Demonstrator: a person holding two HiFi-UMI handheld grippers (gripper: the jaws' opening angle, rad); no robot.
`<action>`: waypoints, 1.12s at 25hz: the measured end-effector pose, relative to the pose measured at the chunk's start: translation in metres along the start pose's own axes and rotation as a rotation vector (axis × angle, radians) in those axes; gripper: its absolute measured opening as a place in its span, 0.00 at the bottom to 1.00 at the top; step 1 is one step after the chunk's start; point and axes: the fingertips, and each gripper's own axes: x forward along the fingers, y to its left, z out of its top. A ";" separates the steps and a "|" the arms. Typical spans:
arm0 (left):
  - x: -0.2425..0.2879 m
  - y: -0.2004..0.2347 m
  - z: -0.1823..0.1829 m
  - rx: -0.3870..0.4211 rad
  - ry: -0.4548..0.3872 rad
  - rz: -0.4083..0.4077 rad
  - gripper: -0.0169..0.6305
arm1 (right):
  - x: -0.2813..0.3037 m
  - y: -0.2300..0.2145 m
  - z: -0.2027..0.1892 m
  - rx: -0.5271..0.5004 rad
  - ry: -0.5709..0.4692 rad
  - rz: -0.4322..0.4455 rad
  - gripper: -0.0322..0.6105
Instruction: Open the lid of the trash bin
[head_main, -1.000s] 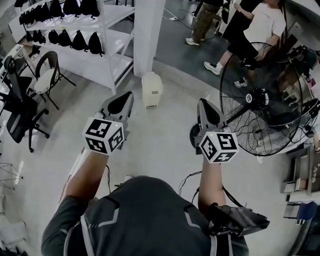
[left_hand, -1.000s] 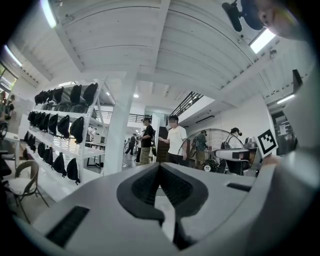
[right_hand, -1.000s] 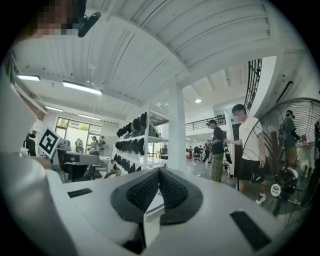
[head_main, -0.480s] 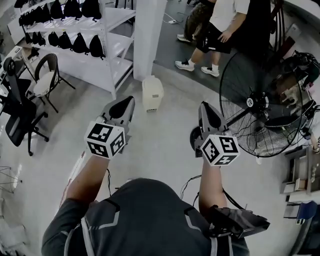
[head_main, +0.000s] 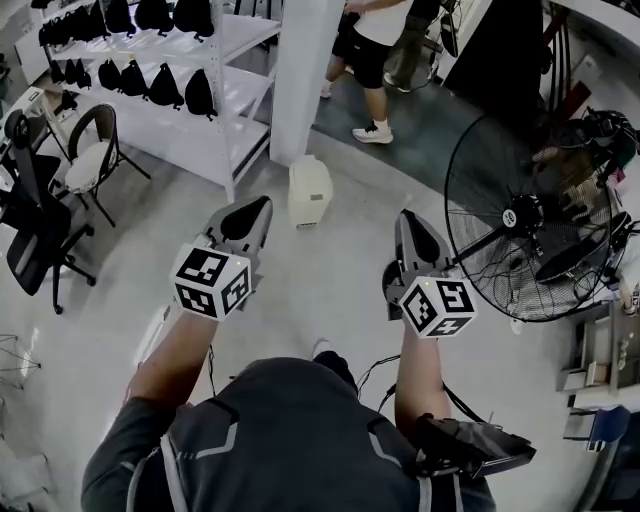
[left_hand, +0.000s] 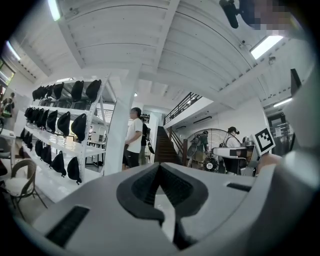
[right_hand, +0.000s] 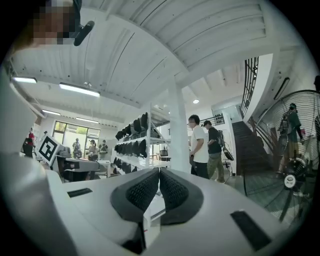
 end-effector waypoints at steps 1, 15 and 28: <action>0.003 0.003 0.000 0.001 0.001 0.001 0.04 | 0.005 -0.001 0.000 -0.002 0.000 0.006 0.09; 0.138 0.045 -0.002 0.012 -0.002 0.090 0.04 | 0.136 -0.095 -0.017 0.026 -0.008 0.123 0.09; 0.296 0.051 -0.013 0.002 0.063 0.169 0.04 | 0.230 -0.215 -0.041 0.061 0.031 0.219 0.09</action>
